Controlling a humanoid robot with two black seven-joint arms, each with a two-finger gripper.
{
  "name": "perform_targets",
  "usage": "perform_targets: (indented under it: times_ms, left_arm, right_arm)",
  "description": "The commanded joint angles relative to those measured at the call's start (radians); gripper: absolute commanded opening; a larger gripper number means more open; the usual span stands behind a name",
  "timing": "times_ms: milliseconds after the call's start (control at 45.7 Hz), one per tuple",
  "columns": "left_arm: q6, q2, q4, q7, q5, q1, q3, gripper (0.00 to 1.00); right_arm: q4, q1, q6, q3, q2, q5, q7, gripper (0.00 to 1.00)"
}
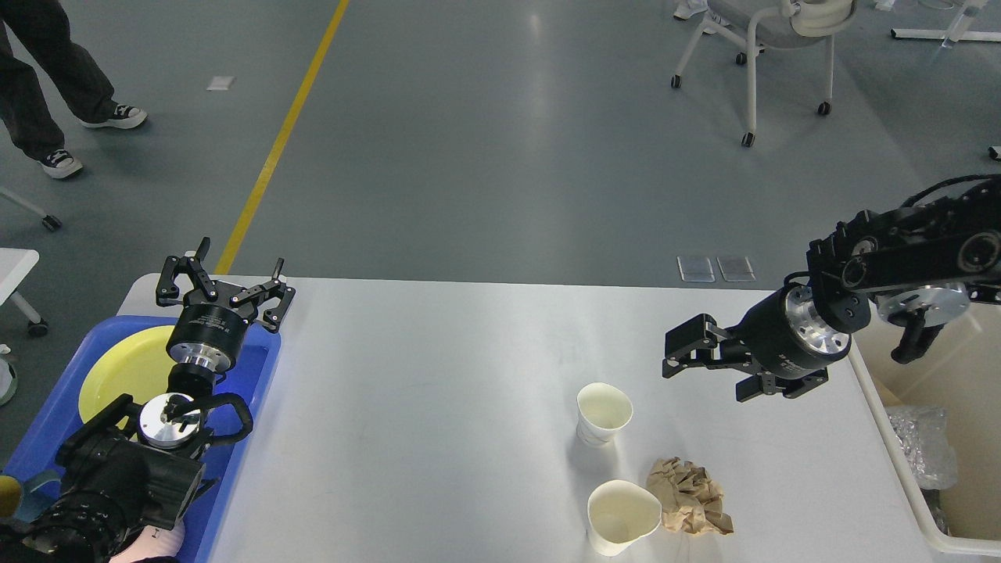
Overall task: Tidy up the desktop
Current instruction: 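Raise the right gripper and move it down to the brown paper scrap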
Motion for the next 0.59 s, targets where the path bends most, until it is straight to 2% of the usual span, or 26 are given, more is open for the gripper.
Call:
perform_targets:
  times_ms: [0, 241, 569]
  left_arm:
    - [0.000, 0.000, 0.000, 0.000, 0.001, 0.000, 0.000, 1.00]
    - [0.000, 0.000, 0.000, 0.000, -0.001, 0.000, 0.000, 1.00]
    - [0.000, -0.001, 0.000, 0.000, -0.001, -0.002, 0.000, 1.00]
  right_arm:
    - [-0.011, -0.116, -0.015, 0.020, -0.065, 0.000, 0.001, 1.00]
    - [-0.074, -0.340, -0.087, 0.128, -0.142, -0.002, 0.004, 1.00]
    - [-0.221, -0.627, -0.093, 0.325, -0.131, -0.002, 0.004, 1.00]
